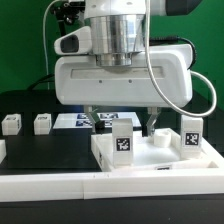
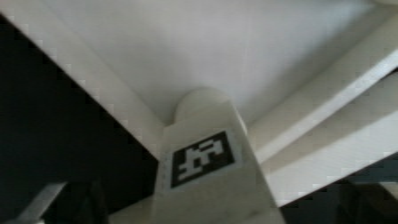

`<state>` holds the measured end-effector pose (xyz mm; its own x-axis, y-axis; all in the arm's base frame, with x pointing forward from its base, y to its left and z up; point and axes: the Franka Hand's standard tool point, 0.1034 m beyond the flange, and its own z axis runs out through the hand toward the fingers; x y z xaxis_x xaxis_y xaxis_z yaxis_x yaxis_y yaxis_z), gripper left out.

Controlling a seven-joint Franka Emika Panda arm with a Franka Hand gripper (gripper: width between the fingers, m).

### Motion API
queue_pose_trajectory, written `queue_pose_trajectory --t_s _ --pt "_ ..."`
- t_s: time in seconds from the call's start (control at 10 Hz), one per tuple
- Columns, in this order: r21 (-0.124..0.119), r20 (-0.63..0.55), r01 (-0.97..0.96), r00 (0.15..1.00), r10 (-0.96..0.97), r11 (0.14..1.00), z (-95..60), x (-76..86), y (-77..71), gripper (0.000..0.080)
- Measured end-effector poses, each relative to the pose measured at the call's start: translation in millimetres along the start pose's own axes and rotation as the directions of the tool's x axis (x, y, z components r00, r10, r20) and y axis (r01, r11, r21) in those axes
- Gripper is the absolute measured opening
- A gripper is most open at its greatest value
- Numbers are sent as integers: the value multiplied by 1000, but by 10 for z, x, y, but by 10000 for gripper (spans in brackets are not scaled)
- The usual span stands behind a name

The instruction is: Assemble square table

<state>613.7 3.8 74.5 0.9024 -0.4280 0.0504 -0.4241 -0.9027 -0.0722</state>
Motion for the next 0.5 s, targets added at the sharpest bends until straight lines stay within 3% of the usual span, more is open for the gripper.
queue_pose_trajectory --t_s 0.5 --pt "-12 -20 273 962 -273 962 7 6 -6 648"
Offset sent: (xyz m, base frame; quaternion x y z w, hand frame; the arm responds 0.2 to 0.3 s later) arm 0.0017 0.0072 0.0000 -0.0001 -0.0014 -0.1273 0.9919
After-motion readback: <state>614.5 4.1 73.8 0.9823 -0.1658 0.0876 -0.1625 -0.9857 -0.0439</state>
